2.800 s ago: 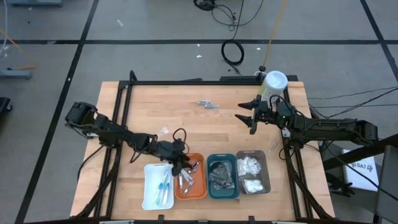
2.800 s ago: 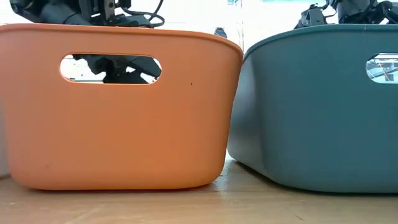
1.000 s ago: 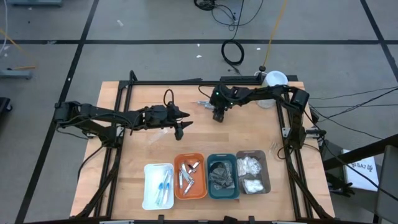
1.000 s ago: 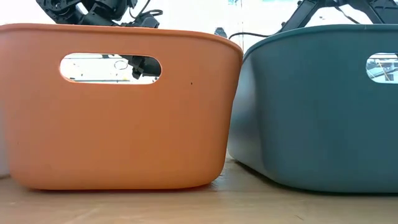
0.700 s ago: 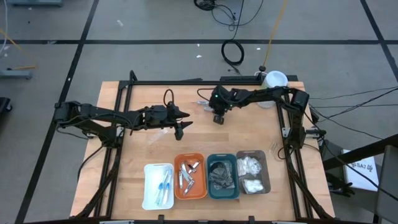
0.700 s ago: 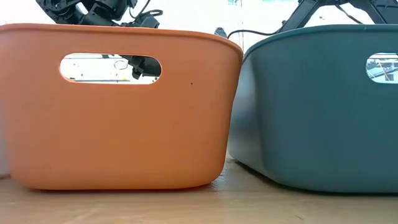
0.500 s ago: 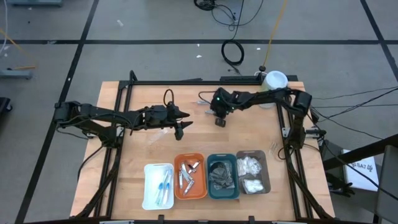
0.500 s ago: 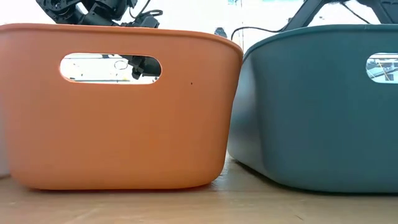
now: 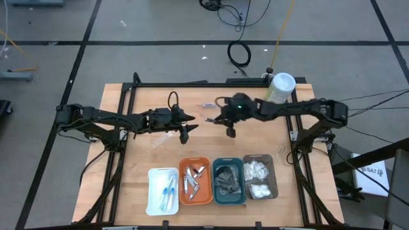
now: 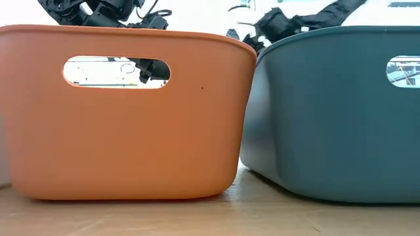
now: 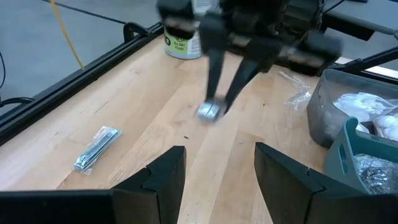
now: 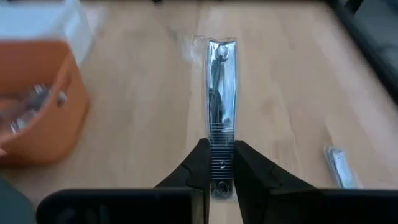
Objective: Pick & Place Travel size toiletries
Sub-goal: Put the silver nail cutter into the orange bin
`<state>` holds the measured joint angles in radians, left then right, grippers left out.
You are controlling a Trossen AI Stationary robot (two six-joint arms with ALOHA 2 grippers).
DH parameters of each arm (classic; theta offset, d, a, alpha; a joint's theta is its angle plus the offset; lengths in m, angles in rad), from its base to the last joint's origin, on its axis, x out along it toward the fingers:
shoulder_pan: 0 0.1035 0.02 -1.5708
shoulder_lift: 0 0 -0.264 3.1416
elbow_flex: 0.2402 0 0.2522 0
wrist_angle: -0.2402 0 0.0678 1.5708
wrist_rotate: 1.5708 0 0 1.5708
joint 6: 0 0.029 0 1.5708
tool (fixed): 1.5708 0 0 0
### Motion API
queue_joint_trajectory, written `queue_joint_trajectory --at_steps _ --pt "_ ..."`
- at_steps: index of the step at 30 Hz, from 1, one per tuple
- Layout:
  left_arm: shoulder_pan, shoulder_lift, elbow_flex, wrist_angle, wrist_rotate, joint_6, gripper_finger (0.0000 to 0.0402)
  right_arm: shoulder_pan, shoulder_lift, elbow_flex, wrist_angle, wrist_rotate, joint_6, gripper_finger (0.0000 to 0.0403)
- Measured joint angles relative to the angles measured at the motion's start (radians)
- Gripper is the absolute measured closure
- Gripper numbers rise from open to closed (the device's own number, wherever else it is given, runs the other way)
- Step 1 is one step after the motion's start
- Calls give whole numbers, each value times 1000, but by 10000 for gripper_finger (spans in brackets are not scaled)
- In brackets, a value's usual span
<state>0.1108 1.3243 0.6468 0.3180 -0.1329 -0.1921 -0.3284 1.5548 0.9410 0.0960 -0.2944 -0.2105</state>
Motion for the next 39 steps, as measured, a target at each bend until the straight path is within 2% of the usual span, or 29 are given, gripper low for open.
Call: queue_joint_trajectory --at_steps 8,12,18,22,28,32,39 --pt "-1 0 0 27 0 -1 213 40 -113 -323 601 -32 163 370" --pt "-4 0 0 76 8 0 213 53 -122 -394 735 -25 199 370" --pt "-44 27 0 146 14 77 213 63 -124 -413 798 -27 199 370" --pt "-91 101 0 278 56 166 213 62 -124 -413 828 -66 198 370" --pt "-147 206 0 491 56 348 213 62 -124 -413 891 -155 217 370" --pt "-164 242 0 608 55 388 213 62 -124 -413 910 -182 229 370" --pt "-164 254 8 629 19 458 213 62 -124 -413 909 -181 229 370"
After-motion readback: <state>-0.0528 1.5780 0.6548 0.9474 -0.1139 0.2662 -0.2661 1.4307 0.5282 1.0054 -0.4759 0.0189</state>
